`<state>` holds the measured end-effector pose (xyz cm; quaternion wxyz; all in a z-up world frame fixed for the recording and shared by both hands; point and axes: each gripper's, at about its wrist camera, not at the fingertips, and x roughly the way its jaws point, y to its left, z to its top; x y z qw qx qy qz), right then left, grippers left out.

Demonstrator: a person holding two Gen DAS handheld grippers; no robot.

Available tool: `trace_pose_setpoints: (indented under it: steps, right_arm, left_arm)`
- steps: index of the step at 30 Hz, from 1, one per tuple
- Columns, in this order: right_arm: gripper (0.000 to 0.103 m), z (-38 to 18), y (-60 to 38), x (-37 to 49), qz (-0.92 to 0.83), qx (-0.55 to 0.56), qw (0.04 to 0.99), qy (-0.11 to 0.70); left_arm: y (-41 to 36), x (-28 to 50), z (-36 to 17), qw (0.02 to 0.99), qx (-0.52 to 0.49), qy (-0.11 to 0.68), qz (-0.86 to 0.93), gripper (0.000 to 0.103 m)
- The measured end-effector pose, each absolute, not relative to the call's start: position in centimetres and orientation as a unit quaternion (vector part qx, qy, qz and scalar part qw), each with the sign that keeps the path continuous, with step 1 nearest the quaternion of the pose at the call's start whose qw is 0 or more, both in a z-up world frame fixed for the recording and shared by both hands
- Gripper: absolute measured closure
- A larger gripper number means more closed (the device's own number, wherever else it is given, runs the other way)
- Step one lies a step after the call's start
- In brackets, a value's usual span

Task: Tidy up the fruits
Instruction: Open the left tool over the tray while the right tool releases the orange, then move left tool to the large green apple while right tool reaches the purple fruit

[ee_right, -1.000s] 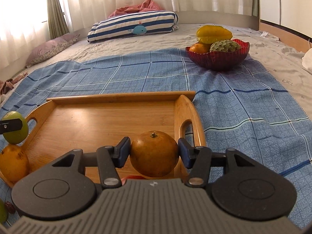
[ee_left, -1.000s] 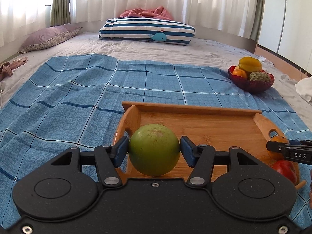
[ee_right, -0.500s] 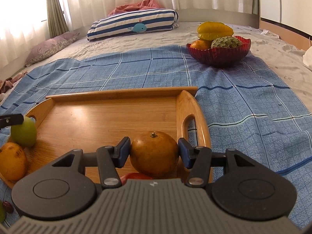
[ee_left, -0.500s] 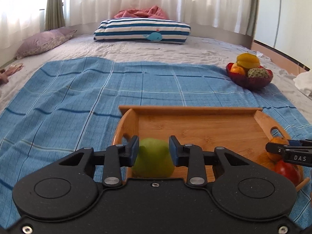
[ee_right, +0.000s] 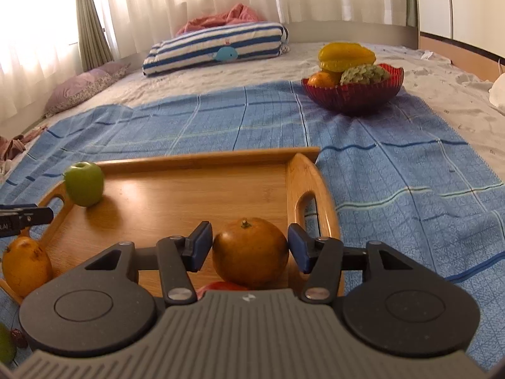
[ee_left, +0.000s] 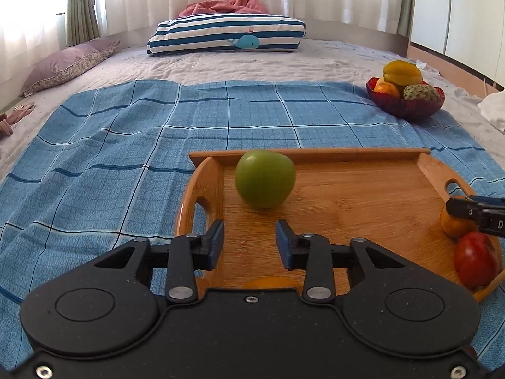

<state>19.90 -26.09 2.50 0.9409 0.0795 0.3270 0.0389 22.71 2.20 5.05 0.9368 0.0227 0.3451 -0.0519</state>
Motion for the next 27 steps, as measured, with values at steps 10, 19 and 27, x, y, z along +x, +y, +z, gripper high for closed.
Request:
trace_pose_setpoints:
  steps: [10, 19, 27]
  right_arm:
    - [0.026, 4.8, -26.2, 17.9, 0.05, 0.078, 0.955, 0.282]
    - [0.013, 4.5, -25.5, 14.9, 0.058, 0.082, 0.96, 0.259]
    - [0.007, 3.8, -24.1, 11.6, 0.068, 0.056, 0.969, 0.232]
  left_arm:
    - [2.9, 19.4, 6.2, 0.946, 0.005, 0.319, -0.065, 0.033]
    - [2.9, 14.0, 7.0, 0.958, -0.001, 0.275, -0.081, 0.015]
    - [2.4, 9.8, 6.5, 0.965, -0.008, 0.247, -0.088, 0.008]
